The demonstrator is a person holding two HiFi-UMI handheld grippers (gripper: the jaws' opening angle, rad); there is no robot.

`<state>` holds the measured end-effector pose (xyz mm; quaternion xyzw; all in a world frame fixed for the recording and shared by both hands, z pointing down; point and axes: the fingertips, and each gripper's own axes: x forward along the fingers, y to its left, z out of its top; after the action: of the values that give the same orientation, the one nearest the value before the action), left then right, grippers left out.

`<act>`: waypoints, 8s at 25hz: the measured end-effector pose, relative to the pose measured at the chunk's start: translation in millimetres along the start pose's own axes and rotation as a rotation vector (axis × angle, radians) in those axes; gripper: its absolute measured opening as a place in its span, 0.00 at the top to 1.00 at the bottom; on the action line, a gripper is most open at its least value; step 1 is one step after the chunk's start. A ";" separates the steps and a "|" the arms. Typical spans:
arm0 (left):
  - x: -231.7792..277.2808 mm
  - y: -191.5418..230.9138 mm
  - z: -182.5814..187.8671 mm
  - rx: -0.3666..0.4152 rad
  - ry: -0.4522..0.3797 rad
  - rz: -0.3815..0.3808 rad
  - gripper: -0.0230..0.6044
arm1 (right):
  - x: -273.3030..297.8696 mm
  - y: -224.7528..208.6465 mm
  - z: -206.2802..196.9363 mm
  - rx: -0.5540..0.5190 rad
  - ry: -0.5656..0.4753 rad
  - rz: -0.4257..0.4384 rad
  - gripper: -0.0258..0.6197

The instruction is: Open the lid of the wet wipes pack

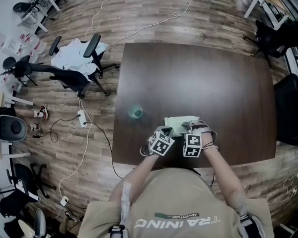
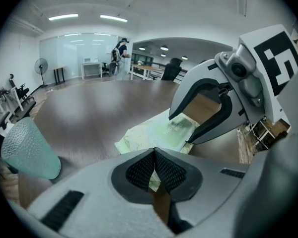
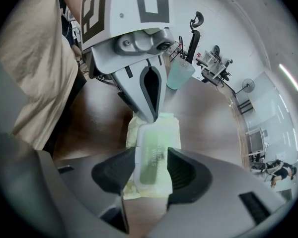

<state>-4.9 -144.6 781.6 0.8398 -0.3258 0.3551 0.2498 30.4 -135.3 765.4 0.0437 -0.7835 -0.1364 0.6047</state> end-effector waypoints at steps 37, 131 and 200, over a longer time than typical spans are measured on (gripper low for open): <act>2.1 -1.1 -2.7 0.106 0.057 -0.026 0.95 | -37.3 -39.7 11.6 0.105 -0.068 0.010 0.65; 8.8 4.8 -3.6 0.003 0.150 -0.125 0.95 | 36.6 -85.2 -23.3 0.271 -0.107 -0.041 0.90; -114.5 1.0 51.0 -0.040 -0.183 0.030 0.95 | -146.6 -46.6 -56.0 0.936 -0.552 -0.336 0.93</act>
<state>-44.8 -136.1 663.0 0.8588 -0.3668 0.2739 0.2301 118.4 -154.8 628.8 0.3936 -0.8718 0.1245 0.2636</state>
